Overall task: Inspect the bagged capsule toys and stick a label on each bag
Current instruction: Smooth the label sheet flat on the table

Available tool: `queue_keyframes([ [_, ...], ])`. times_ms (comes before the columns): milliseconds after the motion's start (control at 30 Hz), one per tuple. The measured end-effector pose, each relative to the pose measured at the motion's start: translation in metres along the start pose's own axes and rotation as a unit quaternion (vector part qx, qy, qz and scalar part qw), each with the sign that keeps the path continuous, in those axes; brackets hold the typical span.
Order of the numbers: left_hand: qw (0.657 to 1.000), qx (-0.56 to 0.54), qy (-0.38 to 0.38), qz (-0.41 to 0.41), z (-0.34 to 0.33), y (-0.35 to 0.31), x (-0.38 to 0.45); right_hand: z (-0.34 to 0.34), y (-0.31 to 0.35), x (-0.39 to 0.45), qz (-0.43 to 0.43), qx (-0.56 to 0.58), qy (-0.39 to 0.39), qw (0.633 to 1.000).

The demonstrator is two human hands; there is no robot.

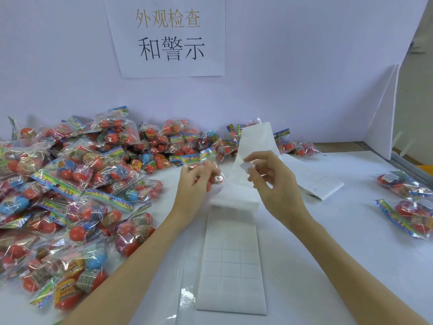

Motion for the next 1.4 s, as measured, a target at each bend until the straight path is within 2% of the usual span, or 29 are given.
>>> queue_keyframes([
  [67,0.999,-0.017,-0.032,0.003,0.005,0.0,0.003,-0.001,-0.003,-0.001,-0.014,-0.004,0.011,1.0],
  [133,0.999,-0.035,-0.031,0.0,0.007,0.0,0.004,-0.003,-0.003,-0.002,-0.025,0.002,0.018,1.0],
  [367,0.988,-0.121,0.085,-0.035,-0.003,-0.015,-0.004,-0.006,-0.006,-0.001,-0.053,0.035,0.035,0.997],
  [500,0.984,-0.112,0.13,-0.054,-0.011,-0.022,-0.011,-0.009,-0.007,-0.004,-0.057,0.035,0.063,0.996],
  [600,0.982,-0.103,0.149,-0.048,-0.014,-0.024,-0.014,-0.01,-0.004,-0.006,-0.02,0.009,0.072,0.997],
  [867,0.982,-0.11,0.153,-0.007,-0.014,-0.023,-0.016,-0.012,-0.003,-0.008,0.018,-0.034,0.078,0.996],
  [1200,0.986,-0.071,0.143,-0.053,-0.014,-0.023,-0.015,-0.012,-0.002,-0.008,0.027,-0.043,0.078,0.996],
  [1333,0.986,-0.067,0.136,-0.07,-0.013,-0.025,-0.015,-0.01,-0.004,-0.008,0.053,-0.144,0.075,0.985],
  [1400,0.986,-0.082,0.128,-0.064,-0.011,-0.025,-0.014,-0.005,-0.008,-0.007,0.028,-0.181,0.067,0.981],
])
Point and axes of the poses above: each hand's wrist, its own x-axis towards the middle knuckle, its own z-axis out of the back of the hand, y = z × x, the point moved 5 cm from there along x, towards the middle knuckle, and after that the axes turned 10 degrees about -y, right-handed, at the moved point
